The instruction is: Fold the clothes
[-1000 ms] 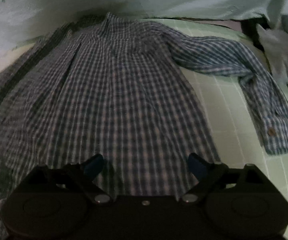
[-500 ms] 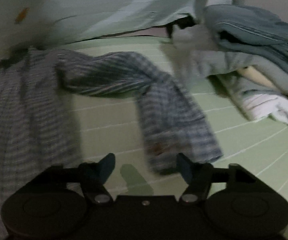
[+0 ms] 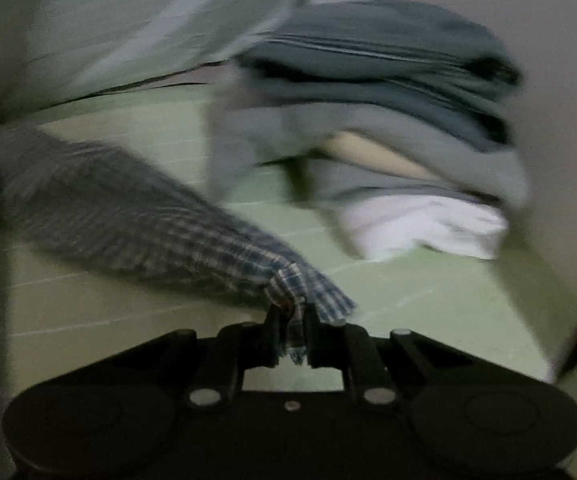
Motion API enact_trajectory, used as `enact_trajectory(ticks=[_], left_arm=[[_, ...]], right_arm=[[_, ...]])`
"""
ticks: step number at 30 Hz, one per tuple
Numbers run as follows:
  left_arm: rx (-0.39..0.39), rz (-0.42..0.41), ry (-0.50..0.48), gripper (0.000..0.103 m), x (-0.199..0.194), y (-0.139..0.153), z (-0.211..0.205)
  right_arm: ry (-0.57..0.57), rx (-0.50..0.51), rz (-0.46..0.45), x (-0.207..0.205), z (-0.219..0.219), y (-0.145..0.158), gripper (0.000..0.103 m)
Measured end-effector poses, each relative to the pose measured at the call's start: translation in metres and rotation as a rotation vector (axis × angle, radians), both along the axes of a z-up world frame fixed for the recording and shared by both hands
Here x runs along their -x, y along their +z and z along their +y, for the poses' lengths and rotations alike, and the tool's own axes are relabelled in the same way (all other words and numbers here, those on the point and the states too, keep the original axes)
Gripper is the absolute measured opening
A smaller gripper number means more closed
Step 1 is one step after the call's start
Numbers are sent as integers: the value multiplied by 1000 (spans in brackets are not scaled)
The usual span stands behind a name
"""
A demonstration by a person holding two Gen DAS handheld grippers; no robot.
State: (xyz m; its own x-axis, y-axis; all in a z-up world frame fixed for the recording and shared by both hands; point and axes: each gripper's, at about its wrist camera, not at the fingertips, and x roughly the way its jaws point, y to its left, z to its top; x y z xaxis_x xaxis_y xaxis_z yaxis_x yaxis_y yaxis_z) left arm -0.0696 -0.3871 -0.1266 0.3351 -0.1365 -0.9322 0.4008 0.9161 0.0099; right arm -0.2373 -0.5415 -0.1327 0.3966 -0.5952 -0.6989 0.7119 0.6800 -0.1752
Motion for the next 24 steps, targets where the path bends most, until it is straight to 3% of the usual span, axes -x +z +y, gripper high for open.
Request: enact_trajectory(ticks=[5,7,11,15,19,24], left_arm=[[-2,7,8,103,-1,-1,-2],[-2,8,10,103,-1,-2,-2],[-2,9,10,103,-2,-2,-2],[-1,10,12,103,-3,-3,-2],[0,8,21,103,-2,-4,-3],[-11,32,14,103,-3,-3,-1]], right_arm=[[-50,-61,29,17,-20,-8,18],[-61,-61,56,17,-13,-10,38],[-79,-65,2,18,3,-3,50],[-67,-79,-66,10,15,4,70],[-14,-121,-86,-11,29,6,78],[129,-207,-91,-30,73,1,79]])
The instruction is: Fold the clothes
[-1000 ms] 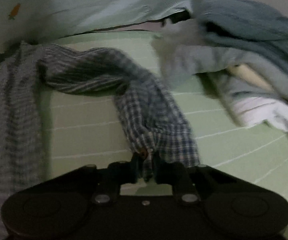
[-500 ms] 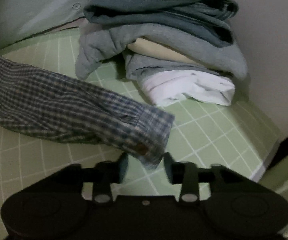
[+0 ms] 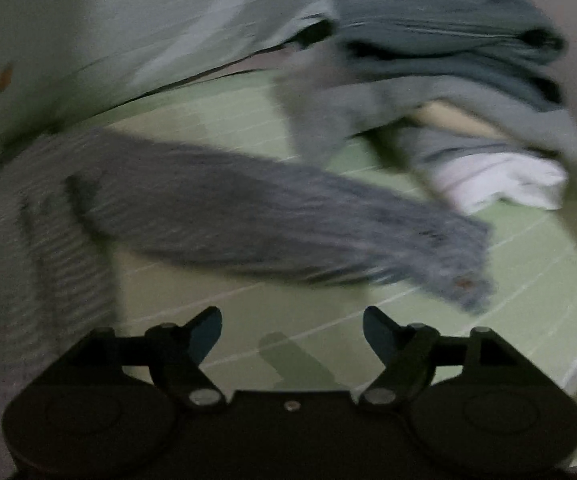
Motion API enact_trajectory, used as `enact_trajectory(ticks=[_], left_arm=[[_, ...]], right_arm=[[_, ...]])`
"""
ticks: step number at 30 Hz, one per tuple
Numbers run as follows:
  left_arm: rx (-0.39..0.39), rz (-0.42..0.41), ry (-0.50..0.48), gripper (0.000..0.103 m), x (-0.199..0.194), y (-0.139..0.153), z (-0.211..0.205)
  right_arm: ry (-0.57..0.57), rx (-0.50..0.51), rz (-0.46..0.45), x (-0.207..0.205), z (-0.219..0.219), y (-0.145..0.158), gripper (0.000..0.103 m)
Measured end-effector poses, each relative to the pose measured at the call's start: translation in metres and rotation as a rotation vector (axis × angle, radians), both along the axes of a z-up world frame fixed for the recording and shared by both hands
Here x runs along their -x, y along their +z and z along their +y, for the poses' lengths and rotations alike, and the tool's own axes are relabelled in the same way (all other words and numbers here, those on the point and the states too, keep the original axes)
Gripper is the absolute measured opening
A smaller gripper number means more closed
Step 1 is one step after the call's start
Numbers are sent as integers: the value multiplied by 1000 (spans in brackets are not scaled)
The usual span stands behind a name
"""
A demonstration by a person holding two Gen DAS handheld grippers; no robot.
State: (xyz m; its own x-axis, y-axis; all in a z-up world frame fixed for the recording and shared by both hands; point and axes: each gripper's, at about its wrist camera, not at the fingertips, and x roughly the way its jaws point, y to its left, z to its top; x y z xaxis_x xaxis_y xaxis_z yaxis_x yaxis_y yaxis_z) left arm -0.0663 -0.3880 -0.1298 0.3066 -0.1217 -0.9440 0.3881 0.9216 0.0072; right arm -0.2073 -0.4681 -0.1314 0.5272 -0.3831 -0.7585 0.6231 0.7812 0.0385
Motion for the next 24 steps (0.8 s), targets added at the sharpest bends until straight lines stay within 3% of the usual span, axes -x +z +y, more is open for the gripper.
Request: enact_trajectory(ticks=[8,15,20,24], left_arm=[[-45,0,12,103,-7,2,56],[-90,-2,95,103,-44,3,131],[-67,-4,165,103,-75,8,185],[-3,-34,201,103,-107,17,214]], right_arm=[[146,-18,39,-22,69,-9,80],[151,-21,33,-53,116,1,80],[173,7,42,-75,162,7,81],[182,2,58,-91,200,7,82]])
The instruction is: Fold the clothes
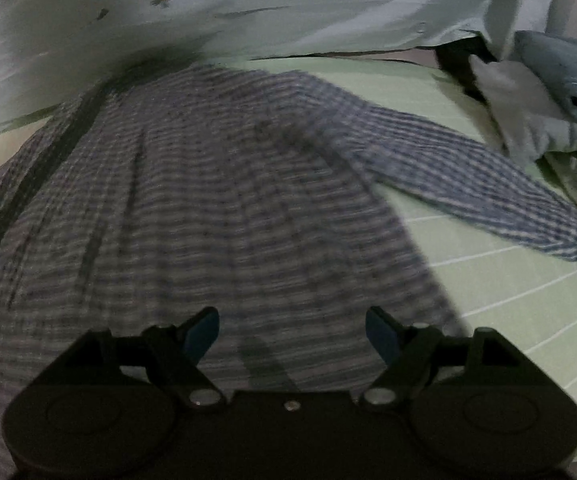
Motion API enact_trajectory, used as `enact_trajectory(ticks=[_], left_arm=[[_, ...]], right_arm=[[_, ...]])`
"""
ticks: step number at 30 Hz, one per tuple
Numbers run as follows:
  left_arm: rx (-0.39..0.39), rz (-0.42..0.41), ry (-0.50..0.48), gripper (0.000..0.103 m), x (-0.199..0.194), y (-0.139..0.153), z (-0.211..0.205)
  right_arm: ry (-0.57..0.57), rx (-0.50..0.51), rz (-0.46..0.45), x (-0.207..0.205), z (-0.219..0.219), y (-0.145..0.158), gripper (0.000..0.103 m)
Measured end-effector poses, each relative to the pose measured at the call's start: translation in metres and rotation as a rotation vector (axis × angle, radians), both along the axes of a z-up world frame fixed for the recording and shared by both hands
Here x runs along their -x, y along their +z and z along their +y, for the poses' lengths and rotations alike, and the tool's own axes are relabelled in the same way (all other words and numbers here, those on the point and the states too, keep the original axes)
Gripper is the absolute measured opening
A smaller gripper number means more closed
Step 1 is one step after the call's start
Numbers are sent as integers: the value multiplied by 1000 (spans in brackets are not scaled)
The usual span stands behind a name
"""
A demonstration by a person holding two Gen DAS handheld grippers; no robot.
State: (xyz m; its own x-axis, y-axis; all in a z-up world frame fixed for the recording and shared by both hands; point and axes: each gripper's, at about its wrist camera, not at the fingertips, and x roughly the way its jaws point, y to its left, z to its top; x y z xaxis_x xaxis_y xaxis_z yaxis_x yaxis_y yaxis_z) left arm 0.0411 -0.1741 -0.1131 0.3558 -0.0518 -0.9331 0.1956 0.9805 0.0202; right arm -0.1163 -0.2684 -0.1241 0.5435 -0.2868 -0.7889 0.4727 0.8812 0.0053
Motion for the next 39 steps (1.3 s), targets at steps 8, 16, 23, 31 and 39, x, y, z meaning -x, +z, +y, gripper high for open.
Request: enact_trajectory(ticks=[8,16,23,31,39], left_arm=[[57,-53,21,103,-79,2,36],[111,-134,75,102,-165,7,64],[57,-153,127,86,-214,0,76],[33,-212,63,14,-220,2,74],[61,-310,186,16,-240,19,95]], right_arm=[[-41,-10,18,-34,66,-6,84],[-127,-6,47,-59,121,-20,88],[-175,21,84,-65,134,-20,90],[-197,28,105,-81,141,-20,92],[-162,21,104,-91,142,-20,93]])
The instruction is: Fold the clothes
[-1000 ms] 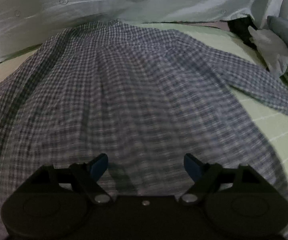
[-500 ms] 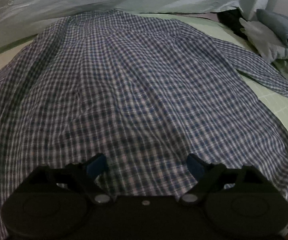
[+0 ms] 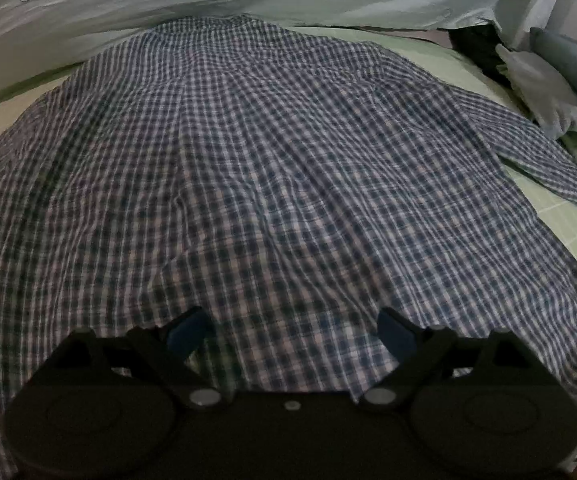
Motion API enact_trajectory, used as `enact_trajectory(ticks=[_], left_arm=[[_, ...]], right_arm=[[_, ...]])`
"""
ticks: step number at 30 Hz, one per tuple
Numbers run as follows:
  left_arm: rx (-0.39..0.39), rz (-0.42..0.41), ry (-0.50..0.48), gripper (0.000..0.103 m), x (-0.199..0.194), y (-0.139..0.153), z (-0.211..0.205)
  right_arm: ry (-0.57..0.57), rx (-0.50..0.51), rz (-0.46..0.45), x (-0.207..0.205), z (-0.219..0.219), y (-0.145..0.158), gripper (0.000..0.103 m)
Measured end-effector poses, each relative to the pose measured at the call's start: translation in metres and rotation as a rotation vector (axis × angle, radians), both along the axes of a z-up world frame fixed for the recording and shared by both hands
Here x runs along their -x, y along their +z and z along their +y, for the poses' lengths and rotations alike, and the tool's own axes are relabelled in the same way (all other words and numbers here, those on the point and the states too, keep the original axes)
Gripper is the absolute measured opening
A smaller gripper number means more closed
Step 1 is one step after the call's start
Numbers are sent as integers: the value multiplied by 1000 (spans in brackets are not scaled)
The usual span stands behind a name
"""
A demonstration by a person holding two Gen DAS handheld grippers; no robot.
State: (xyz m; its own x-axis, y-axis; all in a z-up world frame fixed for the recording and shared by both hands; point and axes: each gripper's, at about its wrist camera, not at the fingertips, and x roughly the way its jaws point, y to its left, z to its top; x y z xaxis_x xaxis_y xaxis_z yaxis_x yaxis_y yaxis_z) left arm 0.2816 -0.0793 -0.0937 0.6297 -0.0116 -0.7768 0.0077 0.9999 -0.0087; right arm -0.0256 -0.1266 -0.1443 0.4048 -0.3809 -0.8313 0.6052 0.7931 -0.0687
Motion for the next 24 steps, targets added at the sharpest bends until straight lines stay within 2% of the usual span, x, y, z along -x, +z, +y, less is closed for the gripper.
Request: enact_trajectory(ticks=[1,3,5,7,14,19,24], left_arm=[[1,-1,-2,19,1,3,0],[6,-7,-15,38,5,10,-2],[28,-27,-57,62,20,17,-8],[50,-30,-114,68,39,21,-18],[179,114,-356,72,134,10,-75],[98,172,-537,74,213,1,-123],[90,246,-584,78,267,-6,-144]], right_arm=[[3,-5,-1,0,-1,0,93],[9,-6,-4,2,-4,1,93],[16,2,-8,5,-6,2,93],[3,7,-26,13,-14,5,93],[-86,49,-57,55,-68,16,93],[-150,92,-43,96,-121,22,93],[-187,73,-27,139,-172,21,92]])
